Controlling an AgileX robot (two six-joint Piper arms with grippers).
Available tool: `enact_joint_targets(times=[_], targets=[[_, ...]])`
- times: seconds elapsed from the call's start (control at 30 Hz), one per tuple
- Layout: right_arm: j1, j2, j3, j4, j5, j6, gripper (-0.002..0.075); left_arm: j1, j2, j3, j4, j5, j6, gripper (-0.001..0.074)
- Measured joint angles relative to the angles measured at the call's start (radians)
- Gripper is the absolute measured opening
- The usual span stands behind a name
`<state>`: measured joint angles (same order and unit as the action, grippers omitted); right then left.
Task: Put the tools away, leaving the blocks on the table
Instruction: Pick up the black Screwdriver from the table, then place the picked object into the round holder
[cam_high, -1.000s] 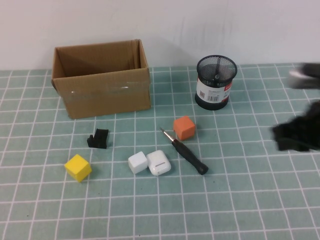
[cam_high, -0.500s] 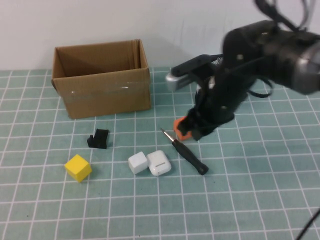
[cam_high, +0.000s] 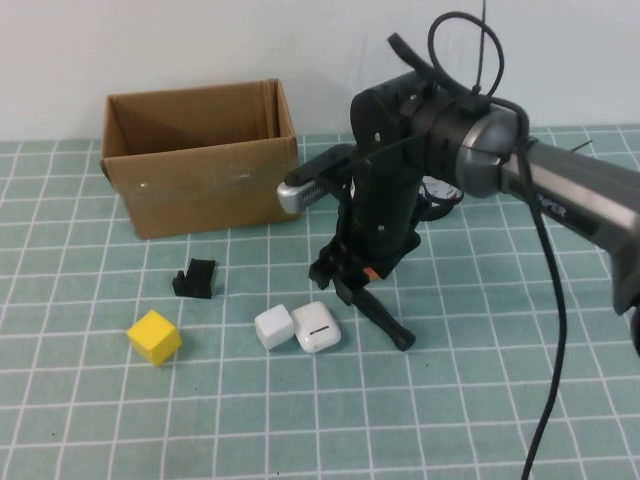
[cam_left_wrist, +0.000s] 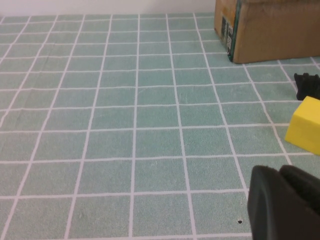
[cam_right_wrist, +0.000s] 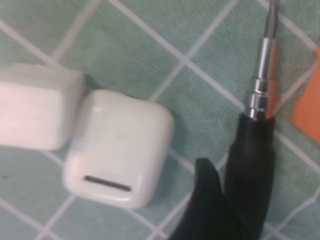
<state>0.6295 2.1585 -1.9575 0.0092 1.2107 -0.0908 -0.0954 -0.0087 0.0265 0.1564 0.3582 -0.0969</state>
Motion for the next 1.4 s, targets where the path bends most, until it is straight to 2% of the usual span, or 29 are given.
enact_joint_targets(times=[0.27, 0.37, 0.47, 0.53, 0.6, 0.63, 0.9, 1.1, 1.27, 1.4], targets=[[0.0, 0.044, 0.0, 0.011, -0.007, -0.026, 0.0402, 0.0, 0.0, 0.0, 0.0, 0.0, 0.0, -0.0001], [0.0, 0.059, 0.0, 0.011, -0.007, -0.026, 0.0372, 0.0, 0.0, 0.0, 0.0, 0.0, 0.0, -0.0001], [0.0, 0.071, 0.0, 0.009, -0.007, -0.026, 0.0274, 0.0, 0.0, 0.0, 0.0, 0.0, 0.0, -0.0001], [0.0, 0.073, 0.0, 0.01, -0.005, -0.026, 0.0172, 0.0, 0.0, 0.0, 0.0, 0.0, 0.0, -0.0001], [0.0, 0.067, 0.0, 0.008, 0.005, -0.026, 0.0027, 0.0, 0.0, 0.0, 0.0, 0.0, 0.0, -0.0001], [0.0, 0.058, 0.0, 0.008, 0.015, -0.026, -0.0008, 0.0, 0.0, 0.0, 0.0, 0.0, 0.0, -0.0001], [0.0, -0.092, 0.013, -0.03, 0.09, 0.055, -0.0006, 0.0, 0.0, 0.0, 0.0, 0.0, 0.0, -0.0001], [-0.035, -0.325, 0.147, -0.109, 0.055, 0.083, -0.0006, 0.0, 0.0, 0.0, 0.0, 0.0, 0.0, -0.0001], [-0.144, -0.541, 0.33, -0.117, -0.147, 0.113, -0.0006, 0.0, 0.0, 0.0, 0.0, 0.0, 0.0, -0.0001], [-0.214, -0.686, 0.511, -0.117, -0.481, 0.113, -0.0006, 0.0, 0.0, 0.0, 0.0, 0.0, 0.0, -0.0001]])
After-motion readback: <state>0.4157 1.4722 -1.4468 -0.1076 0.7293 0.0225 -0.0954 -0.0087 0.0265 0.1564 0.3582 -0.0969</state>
